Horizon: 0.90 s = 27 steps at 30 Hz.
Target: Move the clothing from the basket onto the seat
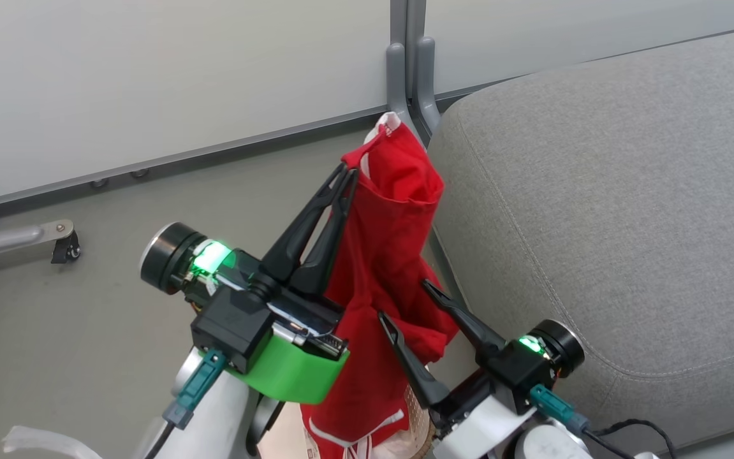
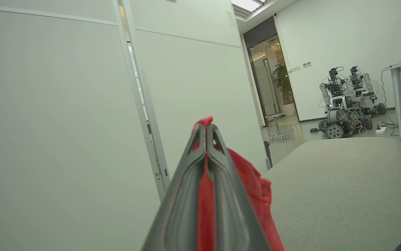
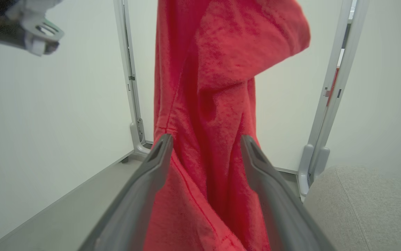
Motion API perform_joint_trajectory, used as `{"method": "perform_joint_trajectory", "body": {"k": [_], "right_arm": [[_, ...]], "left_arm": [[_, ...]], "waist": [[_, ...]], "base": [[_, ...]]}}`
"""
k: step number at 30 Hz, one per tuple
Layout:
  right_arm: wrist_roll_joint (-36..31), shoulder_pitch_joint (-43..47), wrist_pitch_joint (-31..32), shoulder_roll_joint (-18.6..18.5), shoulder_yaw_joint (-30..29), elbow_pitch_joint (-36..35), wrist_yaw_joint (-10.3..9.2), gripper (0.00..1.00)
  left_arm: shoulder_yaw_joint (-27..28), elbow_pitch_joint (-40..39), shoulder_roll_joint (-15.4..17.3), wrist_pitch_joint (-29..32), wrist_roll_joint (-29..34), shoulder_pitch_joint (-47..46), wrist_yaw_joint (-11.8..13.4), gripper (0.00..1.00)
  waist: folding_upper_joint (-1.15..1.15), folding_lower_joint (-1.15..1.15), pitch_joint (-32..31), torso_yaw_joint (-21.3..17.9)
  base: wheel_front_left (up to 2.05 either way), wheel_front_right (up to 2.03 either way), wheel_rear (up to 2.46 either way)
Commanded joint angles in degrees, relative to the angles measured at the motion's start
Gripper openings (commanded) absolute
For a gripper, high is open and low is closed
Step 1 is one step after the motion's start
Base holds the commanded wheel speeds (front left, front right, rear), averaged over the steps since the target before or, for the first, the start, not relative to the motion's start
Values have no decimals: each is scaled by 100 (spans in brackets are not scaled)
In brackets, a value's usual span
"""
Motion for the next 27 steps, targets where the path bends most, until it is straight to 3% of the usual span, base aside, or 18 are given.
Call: {"method": "perform_joint_trajectory", "body": {"k": [1, 14, 15, 16, 17, 27], "right_arm": [[39, -119, -20, -12, -14, 66, -5, 100], [510, -405, -20, -6, -316, 381, -5, 100], [547, -410, -19, -5, -262, 411, -5, 85], [551, -434, -20, -5, -200, 443, -5, 29], [566, -463, -20, -4, -187, 439, -5, 0], [651, -432, -20, -6, -120, 470, -5, 0]], "left_arm": [[-37, -38, -14, -4, -42, -93, -25, 0], [-582, 21, 133, -3, -235, -205, -25, 0], [-603, 23, 148, -4, -253, -213, -25, 0], [-625, 42, 164, -4, -263, -212, -25, 0], [-642, 67, 177, -4, -275, -203, -26, 0], [-759, 479, 466, -4, -483, -106, -26, 0]], "waist": [[0, 0, -13, 17], [0, 0, 40, 249], [0, 0, 44, 266], [0, 0, 46, 282], [0, 0, 49, 292], [0, 0, 102, 271]], "base": [[0, 0, 0], [0, 0, 0], [0, 0, 0], [0, 0, 0], [0, 0, 0], [0, 0, 0]]}}
